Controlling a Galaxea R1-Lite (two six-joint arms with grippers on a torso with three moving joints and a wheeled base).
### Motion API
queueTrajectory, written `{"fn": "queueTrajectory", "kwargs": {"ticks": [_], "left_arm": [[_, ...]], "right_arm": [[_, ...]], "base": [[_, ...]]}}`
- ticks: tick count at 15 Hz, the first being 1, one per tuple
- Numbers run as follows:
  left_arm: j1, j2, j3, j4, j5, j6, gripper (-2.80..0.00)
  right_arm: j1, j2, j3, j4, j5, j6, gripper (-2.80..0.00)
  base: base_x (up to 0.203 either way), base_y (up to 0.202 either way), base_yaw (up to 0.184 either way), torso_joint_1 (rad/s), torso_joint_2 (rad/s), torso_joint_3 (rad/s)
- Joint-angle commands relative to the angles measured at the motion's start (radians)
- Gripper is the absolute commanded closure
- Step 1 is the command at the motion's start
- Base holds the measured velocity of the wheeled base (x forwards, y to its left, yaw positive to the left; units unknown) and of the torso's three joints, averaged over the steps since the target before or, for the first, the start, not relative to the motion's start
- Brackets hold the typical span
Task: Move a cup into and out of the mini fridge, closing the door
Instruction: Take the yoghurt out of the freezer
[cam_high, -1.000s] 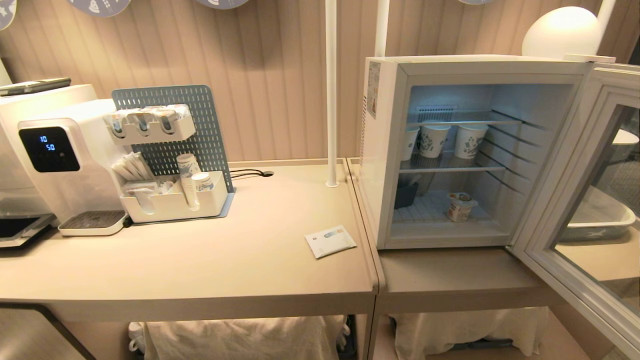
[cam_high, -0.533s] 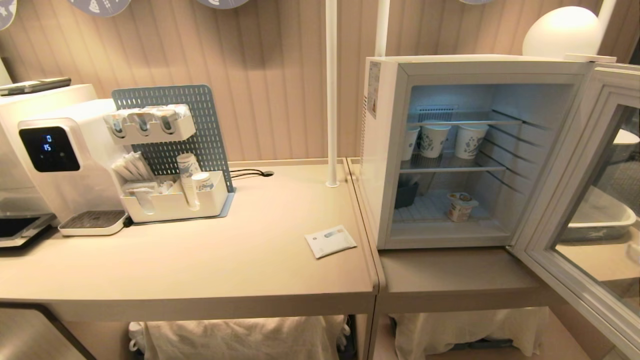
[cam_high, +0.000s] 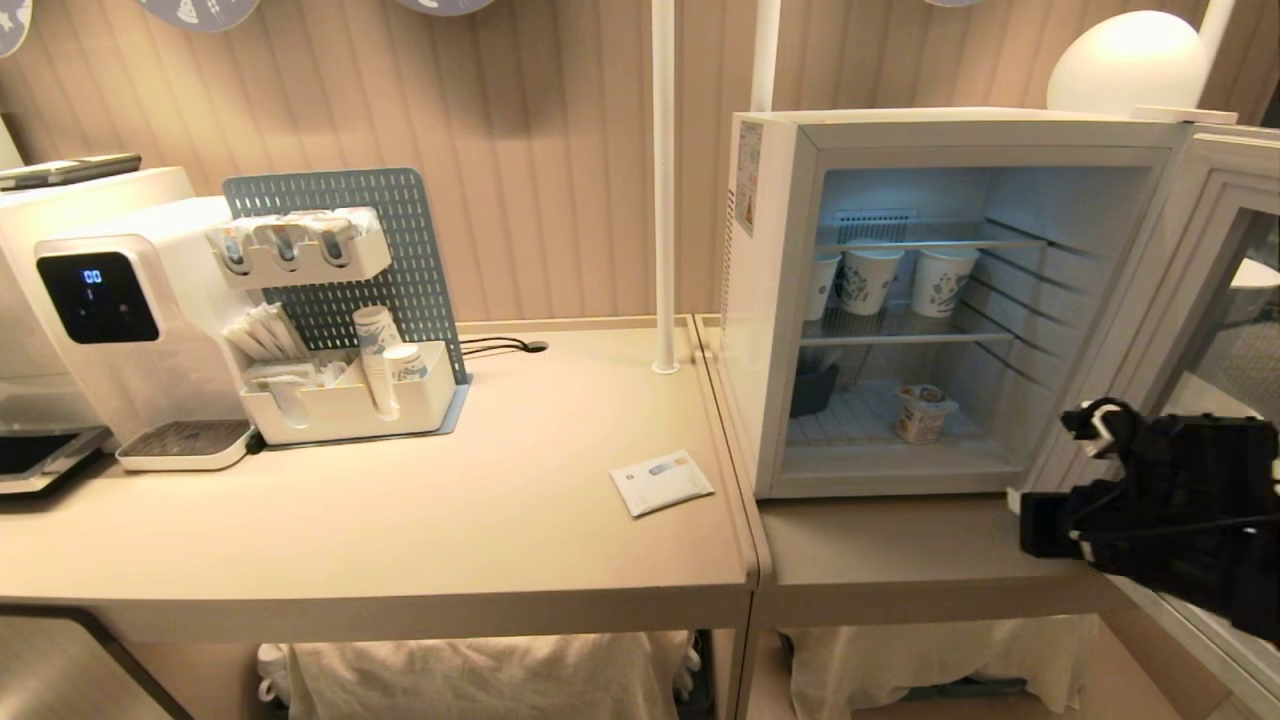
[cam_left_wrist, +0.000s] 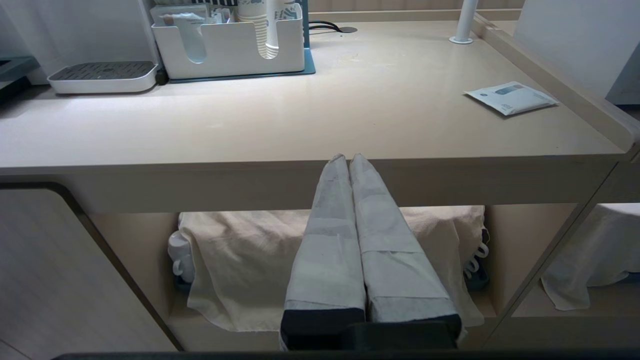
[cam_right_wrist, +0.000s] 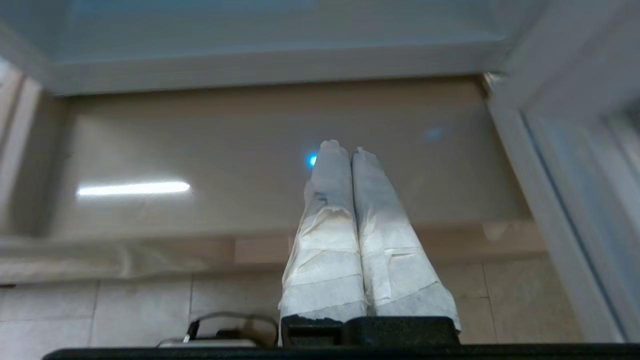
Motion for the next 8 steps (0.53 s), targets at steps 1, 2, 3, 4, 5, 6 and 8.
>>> {"fn": "queueTrajectory", "kwargs": {"ticks": [1, 2, 3, 4, 5, 6, 8], "left_arm": [[0.000, 0.000, 0.000, 0.000, 0.000, 0.000, 0.00], [0.000, 0.000, 0.002, 0.000, 0.000, 0.000, 0.00], [0.000, 0.000, 0.002, 0.000, 0.000, 0.000, 0.00], [0.000, 0.000, 0.002, 0.000, 0.000, -0.002, 0.00], [0.000, 0.000, 0.002, 0.000, 0.000, -0.002, 0.00], [0.000, 0.000, 0.002, -0.001, 0.002, -0.002, 0.00], [0.000, 0.000, 0.002, 0.000, 0.002, -0.002, 0.00]], "right_arm": [[0.004, 0.256, -0.064, -0.165, -0.002, -0.006, -2.80], [0.005, 0.291, -0.117, -0.191, -0.011, -0.009, -2.80], [0.005, 0.315, -0.165, -0.208, -0.028, -0.010, -2.80], [0.005, 0.329, -0.205, -0.221, -0.039, -0.009, -2.80], [0.004, 0.335, -0.236, -0.237, -0.045, -0.009, -2.80], [0.004, 0.338, -0.259, -0.246, -0.050, -0.010, -2.80], [0.004, 0.365, -0.297, -0.281, -0.062, -0.009, -2.80]], "base": [[0.000, 0.000, 0.000, 0.000, 0.00, 0.000], [0.000, 0.000, 0.000, 0.000, 0.00, 0.000], [0.000, 0.000, 0.000, 0.000, 0.00, 0.000], [0.000, 0.000, 0.000, 0.000, 0.00, 0.000], [0.000, 0.000, 0.000, 0.000, 0.00, 0.000], [0.000, 0.000, 0.000, 0.000, 0.00, 0.000], [0.000, 0.000, 0.000, 0.000, 0.00, 0.000]]}}
